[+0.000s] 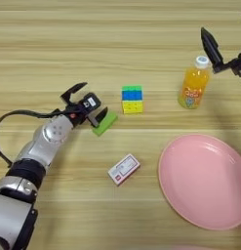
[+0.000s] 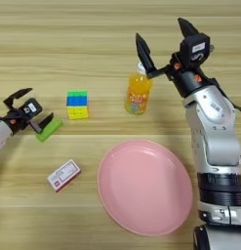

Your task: Move the objects on the table

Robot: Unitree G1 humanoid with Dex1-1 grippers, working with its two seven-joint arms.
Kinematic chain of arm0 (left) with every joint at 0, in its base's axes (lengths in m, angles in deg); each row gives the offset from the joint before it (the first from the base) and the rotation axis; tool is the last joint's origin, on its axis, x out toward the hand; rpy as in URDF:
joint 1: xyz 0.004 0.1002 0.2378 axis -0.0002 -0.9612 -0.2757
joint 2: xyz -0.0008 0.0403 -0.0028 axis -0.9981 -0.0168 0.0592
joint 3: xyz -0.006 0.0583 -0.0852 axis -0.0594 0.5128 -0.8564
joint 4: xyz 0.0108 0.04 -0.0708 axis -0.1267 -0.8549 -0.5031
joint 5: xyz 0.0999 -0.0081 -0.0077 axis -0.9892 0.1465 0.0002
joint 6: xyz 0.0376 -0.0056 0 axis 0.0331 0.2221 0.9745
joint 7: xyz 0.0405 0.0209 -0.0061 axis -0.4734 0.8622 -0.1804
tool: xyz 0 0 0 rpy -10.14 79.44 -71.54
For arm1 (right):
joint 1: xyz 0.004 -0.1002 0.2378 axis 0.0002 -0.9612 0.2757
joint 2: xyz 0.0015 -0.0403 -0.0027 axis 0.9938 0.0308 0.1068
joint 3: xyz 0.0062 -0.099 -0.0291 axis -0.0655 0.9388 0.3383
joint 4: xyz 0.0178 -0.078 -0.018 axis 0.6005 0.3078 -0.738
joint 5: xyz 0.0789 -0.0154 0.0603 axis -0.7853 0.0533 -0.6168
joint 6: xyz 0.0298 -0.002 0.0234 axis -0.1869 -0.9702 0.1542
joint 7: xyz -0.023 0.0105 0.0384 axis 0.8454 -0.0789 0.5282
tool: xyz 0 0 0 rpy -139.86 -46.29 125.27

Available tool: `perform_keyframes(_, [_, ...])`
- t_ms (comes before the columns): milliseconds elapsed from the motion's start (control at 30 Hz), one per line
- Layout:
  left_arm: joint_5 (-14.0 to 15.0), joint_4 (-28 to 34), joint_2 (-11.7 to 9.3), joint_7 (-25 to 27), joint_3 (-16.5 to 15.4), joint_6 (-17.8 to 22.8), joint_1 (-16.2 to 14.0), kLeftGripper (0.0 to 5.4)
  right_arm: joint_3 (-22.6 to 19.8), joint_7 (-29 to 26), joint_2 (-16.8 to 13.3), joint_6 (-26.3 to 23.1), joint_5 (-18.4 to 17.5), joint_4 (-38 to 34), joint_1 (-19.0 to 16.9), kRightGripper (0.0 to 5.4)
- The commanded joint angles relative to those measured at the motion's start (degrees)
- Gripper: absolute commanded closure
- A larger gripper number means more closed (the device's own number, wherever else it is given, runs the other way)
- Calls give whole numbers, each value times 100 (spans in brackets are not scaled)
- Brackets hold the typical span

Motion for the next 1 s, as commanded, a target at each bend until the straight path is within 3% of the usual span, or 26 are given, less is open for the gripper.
perform_keyframes(33, [-101,230,99,286,278,-122,-231,3,-27,-5,-44,-91,-16,-88,45,0])
perform_keyframes(333, [-4,1179,45,859,530,-176,-677,3,-40,-8,-42,-77,-17,-57,65,0])
perform_keyframes(667, [120,2760,27,1278,527,356,-1221,3,-65,-7,-49,-70,-26,-55,87,0])
perform_keyframes(1000, [143,3042,71,1077,322,441,-1248,3,-67,11,-41,-55,-14,-50,95,0])
